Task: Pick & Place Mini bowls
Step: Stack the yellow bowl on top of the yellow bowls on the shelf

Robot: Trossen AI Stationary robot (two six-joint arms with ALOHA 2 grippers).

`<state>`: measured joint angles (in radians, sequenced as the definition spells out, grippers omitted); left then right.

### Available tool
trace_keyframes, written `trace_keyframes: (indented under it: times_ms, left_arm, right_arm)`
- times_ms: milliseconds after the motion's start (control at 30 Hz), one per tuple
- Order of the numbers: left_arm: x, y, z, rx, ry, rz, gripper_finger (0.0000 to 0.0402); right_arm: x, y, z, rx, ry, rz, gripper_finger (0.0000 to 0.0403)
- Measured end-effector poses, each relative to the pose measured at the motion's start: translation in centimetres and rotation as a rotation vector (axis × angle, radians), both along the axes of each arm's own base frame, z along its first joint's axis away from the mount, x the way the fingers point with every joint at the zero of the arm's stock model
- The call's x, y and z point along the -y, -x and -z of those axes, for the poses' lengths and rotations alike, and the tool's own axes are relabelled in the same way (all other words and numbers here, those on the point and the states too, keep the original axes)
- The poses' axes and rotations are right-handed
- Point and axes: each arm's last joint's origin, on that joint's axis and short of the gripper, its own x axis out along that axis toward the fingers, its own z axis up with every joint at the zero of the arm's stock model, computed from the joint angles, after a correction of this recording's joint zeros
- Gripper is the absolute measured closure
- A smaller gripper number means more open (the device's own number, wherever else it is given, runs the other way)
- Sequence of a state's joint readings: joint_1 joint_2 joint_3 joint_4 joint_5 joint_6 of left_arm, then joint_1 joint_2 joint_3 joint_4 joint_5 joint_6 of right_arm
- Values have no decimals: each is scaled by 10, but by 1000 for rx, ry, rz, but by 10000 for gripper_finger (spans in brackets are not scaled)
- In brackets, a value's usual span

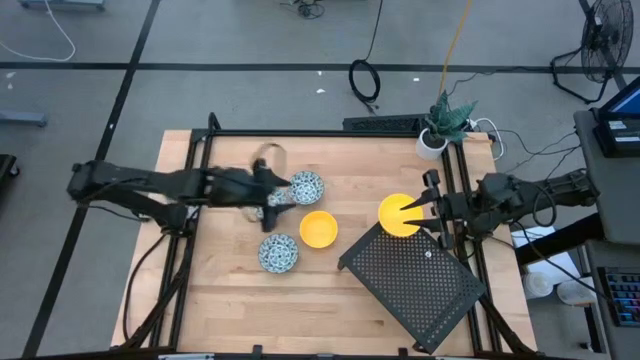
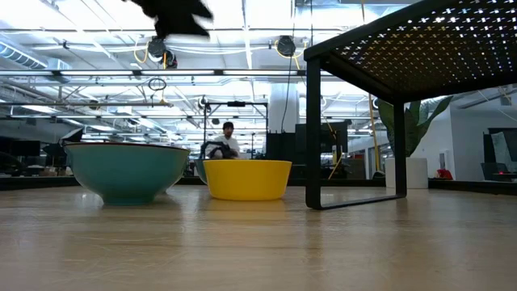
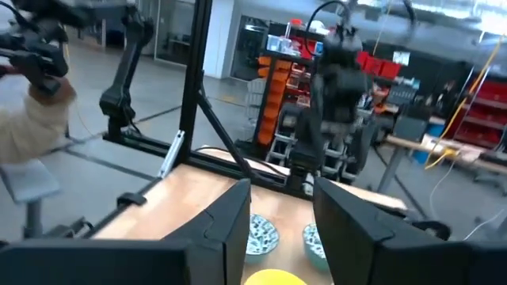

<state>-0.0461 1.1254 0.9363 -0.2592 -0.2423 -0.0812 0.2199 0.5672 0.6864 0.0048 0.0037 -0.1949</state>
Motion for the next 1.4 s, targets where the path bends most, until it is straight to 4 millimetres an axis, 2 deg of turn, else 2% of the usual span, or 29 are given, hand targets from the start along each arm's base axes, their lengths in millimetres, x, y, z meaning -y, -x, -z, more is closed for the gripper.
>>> trace_keyframes:
  times_ms: [133,233,333,467,733,1133,1400]
  left_arm:
    - [0,-32,16,-215,133,-97,128]
    - [-1,-53,37,-336,229,-189,128]
    - [-1,-72,56,-393,323,-232,128]
    - [-3,-88,84,-470,436,-291,128]
    - [-13,-95,117,-568,607,-462,128]
    - [-12,-94,141,-682,639,-574,128]
    - [-12,-97,149,-703,638,-544,128]
  right_arm:
    - [0,1,3,34,58,3,277]
    - [0,1,3,38,82,5,277]
    - [0,1,2,43,97,6,277]
    - [0,2,2,43,94,6,277]
    - [0,2,2,55,148,8,277]
    - [0,1,1,90,222,11,277]
    - [0,1,2,80,221,10,277]
